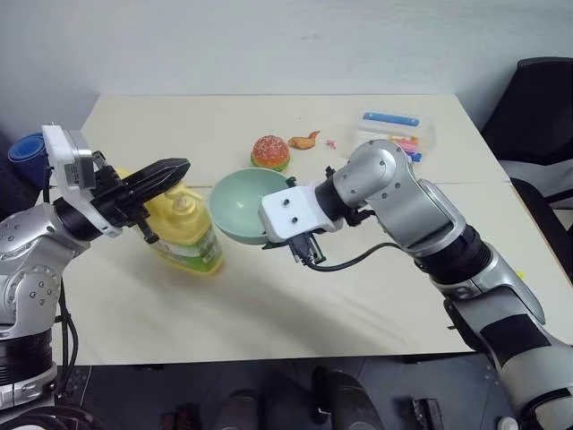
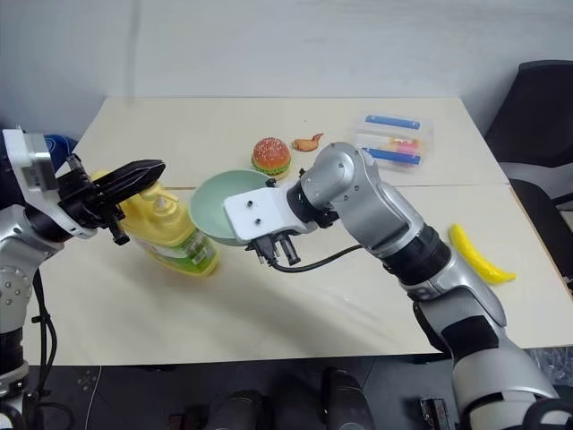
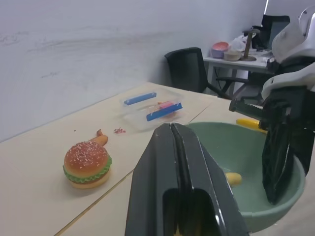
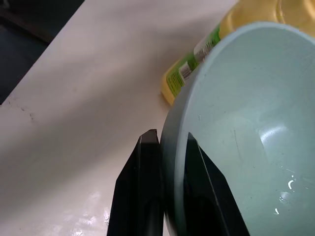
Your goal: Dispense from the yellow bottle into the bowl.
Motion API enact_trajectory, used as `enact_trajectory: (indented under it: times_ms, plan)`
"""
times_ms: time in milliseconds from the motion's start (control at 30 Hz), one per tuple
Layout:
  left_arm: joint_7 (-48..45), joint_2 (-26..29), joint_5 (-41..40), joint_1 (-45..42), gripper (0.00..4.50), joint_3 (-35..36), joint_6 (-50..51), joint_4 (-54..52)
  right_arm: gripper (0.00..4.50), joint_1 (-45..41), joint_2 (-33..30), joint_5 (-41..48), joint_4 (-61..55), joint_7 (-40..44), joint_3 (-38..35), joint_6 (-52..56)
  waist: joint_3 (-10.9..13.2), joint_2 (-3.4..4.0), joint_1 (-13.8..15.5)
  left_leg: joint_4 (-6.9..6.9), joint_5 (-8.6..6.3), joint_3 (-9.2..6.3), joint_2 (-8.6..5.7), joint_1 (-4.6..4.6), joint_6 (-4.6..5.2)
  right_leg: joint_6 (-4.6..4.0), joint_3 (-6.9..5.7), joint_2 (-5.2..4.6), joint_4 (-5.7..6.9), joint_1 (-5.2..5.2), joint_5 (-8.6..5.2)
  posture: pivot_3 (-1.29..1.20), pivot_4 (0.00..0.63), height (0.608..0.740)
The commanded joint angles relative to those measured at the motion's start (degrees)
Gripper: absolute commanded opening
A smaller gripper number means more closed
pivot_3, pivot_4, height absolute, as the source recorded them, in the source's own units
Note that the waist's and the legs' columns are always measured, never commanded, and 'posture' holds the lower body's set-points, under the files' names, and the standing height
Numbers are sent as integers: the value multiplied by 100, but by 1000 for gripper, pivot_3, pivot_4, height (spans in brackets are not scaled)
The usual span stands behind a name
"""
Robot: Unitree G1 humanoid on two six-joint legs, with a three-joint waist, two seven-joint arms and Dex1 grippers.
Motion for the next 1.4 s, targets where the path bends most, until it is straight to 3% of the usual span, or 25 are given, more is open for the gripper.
enact_trajectory:
  times_ms: [33,333,1100,1400]
  plan:
    - [98,82,300,58,21,-250,320,136,0,-199,93,91,-316,31,-17,117,0,0,10,0,0,-1,-1,2,0,0,-1,-4,3,1,0,0,150,740]
    - [128,41,642,308,21,-489,361,77,0,-193,223,232,-470,42,4,363,-1,0,3,0,2,-2,-5,8,-1,0,-1,-11,11,3,0,0,150,740]
    - [231,-156,819,1065,21,-545,208,138,0,-150,376,462,-317,-148,-139,344,-66,93,-7,-4,3,0,-5,25,-3,-4,4,-15,17,10,-2,0,150,740]
    - [428,-392,496,965,21,-127,87,140,0,-61,259,532,-290,-171,-204,296,-68,97,-6,-7,3,1,-4,28,-4,-6,6,-16,18,9,-4,0,150,740]
